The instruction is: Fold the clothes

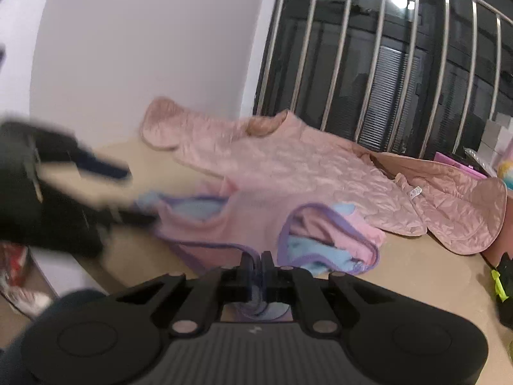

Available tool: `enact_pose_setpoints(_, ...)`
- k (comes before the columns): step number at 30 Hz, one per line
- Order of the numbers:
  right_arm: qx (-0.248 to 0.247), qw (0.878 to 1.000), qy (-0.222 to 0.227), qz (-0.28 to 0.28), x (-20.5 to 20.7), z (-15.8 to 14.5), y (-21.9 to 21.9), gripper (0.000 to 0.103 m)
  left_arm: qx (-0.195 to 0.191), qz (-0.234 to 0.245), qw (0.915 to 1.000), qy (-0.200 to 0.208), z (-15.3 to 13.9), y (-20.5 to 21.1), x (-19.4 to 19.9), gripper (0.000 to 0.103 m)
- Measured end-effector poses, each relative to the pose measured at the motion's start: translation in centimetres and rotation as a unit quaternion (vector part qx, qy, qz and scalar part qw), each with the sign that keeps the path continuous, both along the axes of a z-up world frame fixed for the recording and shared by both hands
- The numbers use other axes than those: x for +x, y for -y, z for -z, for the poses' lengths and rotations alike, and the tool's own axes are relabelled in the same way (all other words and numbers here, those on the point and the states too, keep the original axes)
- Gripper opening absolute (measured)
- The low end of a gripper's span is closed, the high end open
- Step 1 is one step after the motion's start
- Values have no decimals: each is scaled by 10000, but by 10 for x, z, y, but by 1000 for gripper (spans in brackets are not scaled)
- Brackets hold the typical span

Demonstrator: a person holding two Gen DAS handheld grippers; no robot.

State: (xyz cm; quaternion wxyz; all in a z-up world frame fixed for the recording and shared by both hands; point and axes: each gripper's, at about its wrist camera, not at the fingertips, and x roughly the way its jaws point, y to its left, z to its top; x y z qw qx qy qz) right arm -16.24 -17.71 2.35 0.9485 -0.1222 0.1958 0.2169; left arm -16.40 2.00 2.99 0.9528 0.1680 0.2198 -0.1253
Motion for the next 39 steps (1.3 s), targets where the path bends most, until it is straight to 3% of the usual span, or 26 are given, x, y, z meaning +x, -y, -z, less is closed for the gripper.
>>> enact_pose_setpoints(10,42,9997,220,47,-15,-13,6,5,1197,-38,9927,162,24,26,20,61)
enact_pose_setpoints(13,5,9998,171,79,-15,-10,5,5,1199,-75,9925,225,20,18,21,59)
enact_pose_setpoints(17,-82,9999,25,106,-11,0,1,5,1323,103,9908,274,16,18,23,34)
enact_pose_setpoints(22,-215,9997,-37,107,-12,9,-4,5,1546,120,9878,113,22,14,33,27)
enact_pose_setpoints(24,-205,9997,-81,137,-13,11,-4,5,1478,130,9889,69,23,12,36,11)
enact_pose_setpoints(26,-243,9995,-87,179,-12,14,-6,6,1399,124,9901,19,22,13,37,7)
enact_pose_setpoints(30,-498,9983,85,290,-13,22,-15,24,1250,9,9922,-15,15,14,38,5)
enact_pose_setpoints(35,-823,9959,171,342,-12,29,-24,24,1123,-140,9936,55,7,13,35,5)
enact_pose_setpoints(39,-905,9944,241,500,-11,29,-21,24,1390,-224,9900,62,17,10,37,8)
